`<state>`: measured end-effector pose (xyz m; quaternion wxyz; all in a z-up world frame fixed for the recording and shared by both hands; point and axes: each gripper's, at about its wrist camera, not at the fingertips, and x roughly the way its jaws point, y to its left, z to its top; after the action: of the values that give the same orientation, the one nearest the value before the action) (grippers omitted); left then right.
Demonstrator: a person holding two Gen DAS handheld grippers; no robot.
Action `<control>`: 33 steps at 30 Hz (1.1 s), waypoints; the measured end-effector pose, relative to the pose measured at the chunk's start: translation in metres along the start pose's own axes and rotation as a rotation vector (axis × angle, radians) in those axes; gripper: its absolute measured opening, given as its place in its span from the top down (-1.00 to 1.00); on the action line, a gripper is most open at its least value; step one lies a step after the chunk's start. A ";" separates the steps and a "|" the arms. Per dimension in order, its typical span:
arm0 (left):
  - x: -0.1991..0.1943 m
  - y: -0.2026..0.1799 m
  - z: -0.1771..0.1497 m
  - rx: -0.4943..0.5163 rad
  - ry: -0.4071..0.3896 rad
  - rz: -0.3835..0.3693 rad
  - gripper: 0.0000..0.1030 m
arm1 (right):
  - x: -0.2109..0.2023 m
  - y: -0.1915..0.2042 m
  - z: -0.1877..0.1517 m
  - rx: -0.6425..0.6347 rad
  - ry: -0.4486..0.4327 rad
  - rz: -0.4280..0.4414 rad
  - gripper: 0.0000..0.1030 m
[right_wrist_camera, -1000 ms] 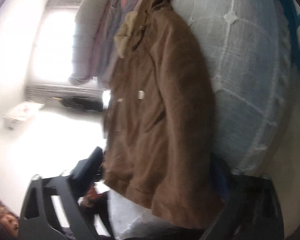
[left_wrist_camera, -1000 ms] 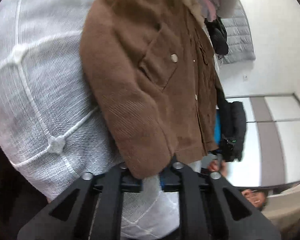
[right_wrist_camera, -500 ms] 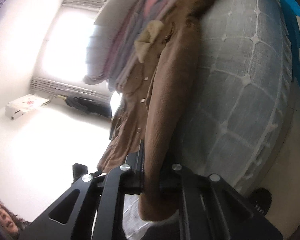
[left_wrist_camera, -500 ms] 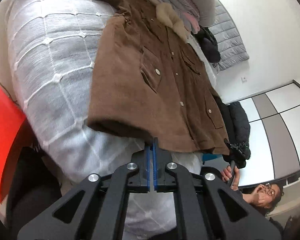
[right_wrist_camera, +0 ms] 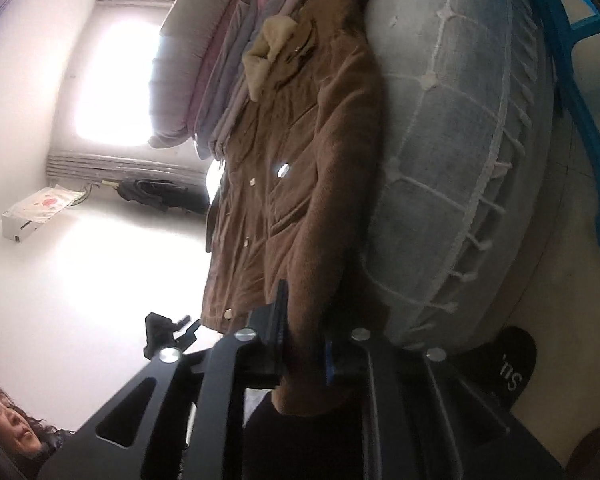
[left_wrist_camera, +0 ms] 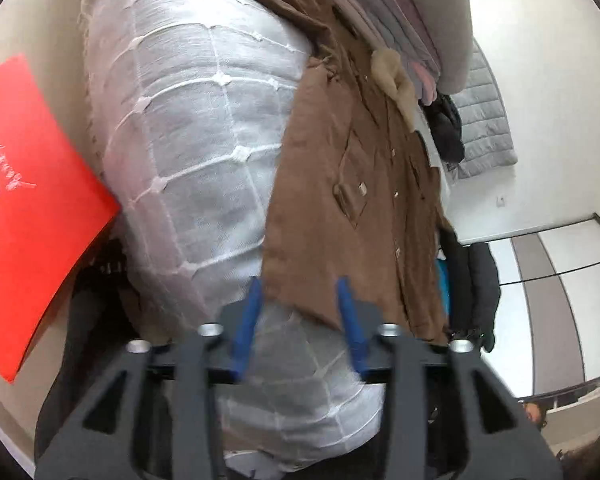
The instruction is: Fold large clothes
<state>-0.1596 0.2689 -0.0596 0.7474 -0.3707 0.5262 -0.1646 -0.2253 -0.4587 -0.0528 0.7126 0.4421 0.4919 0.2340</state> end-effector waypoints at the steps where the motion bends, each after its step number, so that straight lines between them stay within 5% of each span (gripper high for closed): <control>1: 0.004 -0.004 0.004 0.021 -0.001 0.027 0.09 | 0.001 -0.003 0.000 0.012 0.004 0.009 0.23; 5: 0.044 0.008 0.020 -0.020 0.082 0.049 0.05 | 0.002 -0.006 -0.005 0.019 -0.001 0.061 -0.33; 8: 0.073 0.010 0.014 -0.037 0.135 0.017 -0.01 | 0.015 -0.007 0.000 0.036 0.009 0.061 -0.34; 11: 0.080 -0.014 0.009 0.027 0.098 0.047 -0.18 | 0.027 -0.007 0.009 0.046 0.014 0.061 -0.34; 13: 0.082 -0.024 0.006 0.064 0.076 0.100 0.07 | 0.033 -0.005 0.013 0.035 0.019 0.053 -0.33; 14: 0.083 -0.031 0.005 0.092 0.081 0.102 0.61 | 0.036 -0.004 0.015 0.035 0.016 0.049 -0.07; 16: 0.079 -0.045 0.004 0.115 0.058 0.114 0.74 | 0.041 0.004 0.018 0.016 0.010 0.024 0.67; 25: -0.017 -0.127 0.005 0.235 -0.152 -0.042 0.80 | -0.012 0.071 0.005 -0.097 -0.163 0.163 0.76; 30: -0.062 -0.147 -0.016 0.289 -0.173 -0.081 0.80 | -0.048 0.103 -0.013 -0.176 -0.188 0.215 0.76; 33: -0.074 -0.136 -0.043 0.319 -0.106 -0.045 0.77 | -0.061 0.097 -0.029 -0.170 -0.178 0.200 0.76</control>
<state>-0.2077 0.2086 0.0807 0.8196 -0.2671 0.4448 -0.2430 -0.2669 -0.4452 0.0569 0.7614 0.4459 0.3587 0.3045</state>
